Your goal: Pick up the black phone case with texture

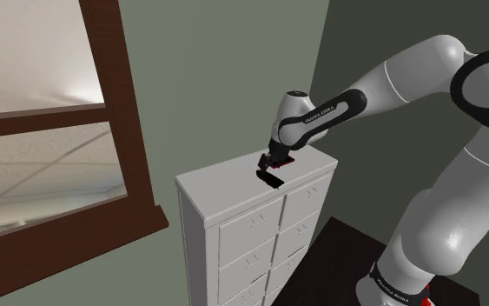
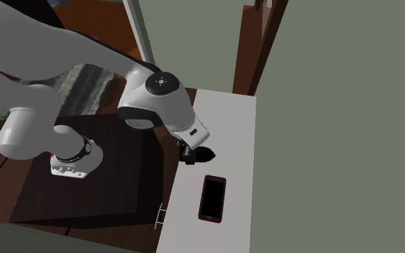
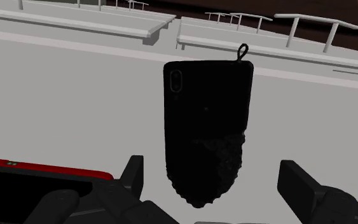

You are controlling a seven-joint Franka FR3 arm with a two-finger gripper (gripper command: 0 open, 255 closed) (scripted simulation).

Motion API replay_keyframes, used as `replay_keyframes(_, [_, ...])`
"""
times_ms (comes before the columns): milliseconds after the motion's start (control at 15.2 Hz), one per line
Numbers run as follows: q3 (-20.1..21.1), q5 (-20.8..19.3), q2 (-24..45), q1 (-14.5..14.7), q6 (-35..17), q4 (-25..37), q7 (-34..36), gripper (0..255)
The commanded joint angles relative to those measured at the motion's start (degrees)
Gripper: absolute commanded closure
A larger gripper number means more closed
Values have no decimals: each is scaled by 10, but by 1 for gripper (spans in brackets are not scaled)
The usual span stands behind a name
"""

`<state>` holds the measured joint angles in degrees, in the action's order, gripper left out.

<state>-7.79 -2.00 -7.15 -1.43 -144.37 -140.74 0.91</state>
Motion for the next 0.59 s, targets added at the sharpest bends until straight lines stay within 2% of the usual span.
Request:
replay_keyframes(0, [-1, 3, 16, 1, -19, -3, -2, 0])
replay_keyframes(396, [-2, 9, 43, 1, -58, -14, -6, 0])
replay_keyframes(462, [-1, 9, 43, 1, -57, -14, -6, 255])
replay_keyframes(528, [-2, 9, 43, 1, -58, -14, -6, 255])
